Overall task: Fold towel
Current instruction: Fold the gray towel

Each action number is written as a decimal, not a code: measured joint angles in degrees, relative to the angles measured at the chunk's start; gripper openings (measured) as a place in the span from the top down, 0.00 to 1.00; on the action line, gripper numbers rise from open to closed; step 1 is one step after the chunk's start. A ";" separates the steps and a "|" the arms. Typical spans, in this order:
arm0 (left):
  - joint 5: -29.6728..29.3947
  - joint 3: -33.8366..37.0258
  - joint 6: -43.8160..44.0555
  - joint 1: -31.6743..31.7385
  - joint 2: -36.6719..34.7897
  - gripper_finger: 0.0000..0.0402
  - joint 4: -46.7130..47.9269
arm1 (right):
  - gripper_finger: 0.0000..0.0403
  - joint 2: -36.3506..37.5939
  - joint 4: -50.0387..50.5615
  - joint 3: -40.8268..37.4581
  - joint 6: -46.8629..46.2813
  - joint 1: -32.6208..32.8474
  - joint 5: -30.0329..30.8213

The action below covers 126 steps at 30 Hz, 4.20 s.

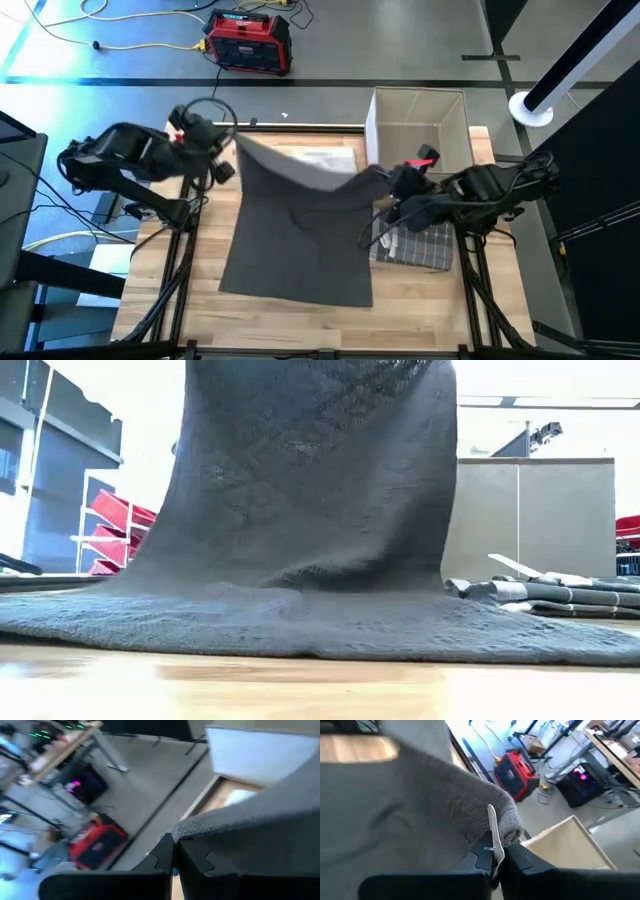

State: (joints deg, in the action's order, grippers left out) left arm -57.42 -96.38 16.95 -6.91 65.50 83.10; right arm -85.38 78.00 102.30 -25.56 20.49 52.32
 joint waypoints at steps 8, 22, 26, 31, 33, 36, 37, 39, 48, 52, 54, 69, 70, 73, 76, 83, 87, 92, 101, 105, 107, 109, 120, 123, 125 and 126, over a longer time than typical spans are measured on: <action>11.29 0.28 5.79 1.22 0.02 1.00 3.23 | 1.00 0.00 -1.52 -8.22 -6.11 0.46 -6.52; 49.16 21.29 27.50 -12.85 0.80 1.00 6.16 | 1.00 -0.02 -29.86 -28.25 -10.40 8.79 -33.20; 55.55 28.54 32.45 -17.80 0.87 1.00 3.10 | 1.00 -0.02 -37.76 -33.42 -12.11 10.68 -39.24; 60.13 35.75 34.99 -22.67 0.87 1.00 -9.49 | 1.00 -0.04 -40.51 -37.30 -15.36 12.22 -43.86; 60.77 37.88 35.00 -23.92 1.11 1.00 -12.77 | 1.00 -0.06 -42.28 -38.21 -15.13 12.60 -46.27; 61.60 40.52 35.50 -24.91 1.71 1.00 -14.44 | 1.00 -0.19 -46.13 -39.84 -14.05 12.67 -49.41; 61.66 41.15 35.85 -25.16 2.00 1.00 -14.33 | 1.00 -0.20 -48.03 -40.63 -13.74 12.67 -50.20; 61.74 42.30 36.39 -25.81 2.56 1.00 -14.65 | 1.00 -0.20 -51.97 -42.35 -13.17 12.59 -51.15; 60.32 46.96 36.88 -27.96 6.95 1.00 -22.61 | 1.00 -2.27 -63.95 -49.56 -14.01 12.11 -52.76; 61.33 48.07 36.61 -28.37 9.58 1.00 -25.83 | 1.00 -7.17 -68.42 -49.76 -15.10 12.12 -57.90; 61.86 48.56 36.43 -28.56 10.90 1.00 -27.49 | 1.00 -9.65 -70.55 -49.77 -15.58 12.13 -60.40; 62.63 48.57 37.01 -30.41 18.11 0.77 -29.87 | 0.93 -15.43 -68.42 -46.82 -20.66 12.15 -62.87; 63.01 48.57 37.03 -30.41 18.27 0.74 -29.79 | 0.90 -15.43 -67.35 -46.82 -21.33 12.15 -63.53; 65.45 48.57 37.16 -30.20 18.24 0.64 -29.80 | 0.81 -15.18 -64.60 -46.82 -24.55 12.15 -66.92; 70.22 47.91 39.11 -29.75 17.06 0.58 -28.48 | 0.75 -13.68 -62.07 -46.82 -26.35 12.11 -70.84; 67.23 37.45 36.60 -29.63 13.76 0.56 -9.72 | 0.73 -2.80 -56.81 -46.82 -26.71 11.66 -68.74; 56.44 34.01 35.00 -29.34 12.26 0.55 -5.12 | 0.73 3.64 -50.24 -46.82 -28.61 10.85 -68.33; 50.15 35.44 34.94 -27.35 12.13 0.56 -10.44 | 0.73 8.47 -41.46 -46.82 -31.06 10.66 -65.29; 40.48 48.65 35.11 -23.82 12.86 0.62 -39.55 | 0.75 3.29 -46.83 -46.82 -24.91 7.52 -36.62; 41.21 52.72 35.04 -22.50 14.20 0.67 -46.69 | 0.82 -3.65 -49.41 -46.89 -21.98 3.95 -36.20; 41.71 53.74 35.95 -22.22 15.10 0.70 -47.14 | 0.87 -5.82 -49.55 -46.93 -22.22 2.30 -36.24; 42.80 54.53 38.61 -22.48 16.41 0.73 -47.57 | 0.91 -7.82 -50.23 -46.92 -22.60 1.36 -37.21; 49.13 56.43 50.20 -27.51 23.98 0.91 -51.08 | 1.00 -14.19 -53.24 -46.86 -26.77 -0.05 -41.84; 50.77 56.50 51.40 -29.50 23.62 0.94 -51.18 | 1.00 -14.34 -53.02 -46.88 -28.40 0.98 -41.81; 53.42 56.64 51.43 -30.89 22.84 0.95 -50.88 | 1.00 -14.32 -52.96 -46.88 -28.96 1.82 -41.86; 55.17 56.74 51.39 -31.57 22.38 0.96 -50.58 | 1.00 -14.32 -52.59 -46.88 -29.66 2.33 -41.88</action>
State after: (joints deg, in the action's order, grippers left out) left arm -2.25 -39.64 68.34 -38.48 87.87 32.52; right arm -99.70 25.40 55.42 -55.22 22.82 10.44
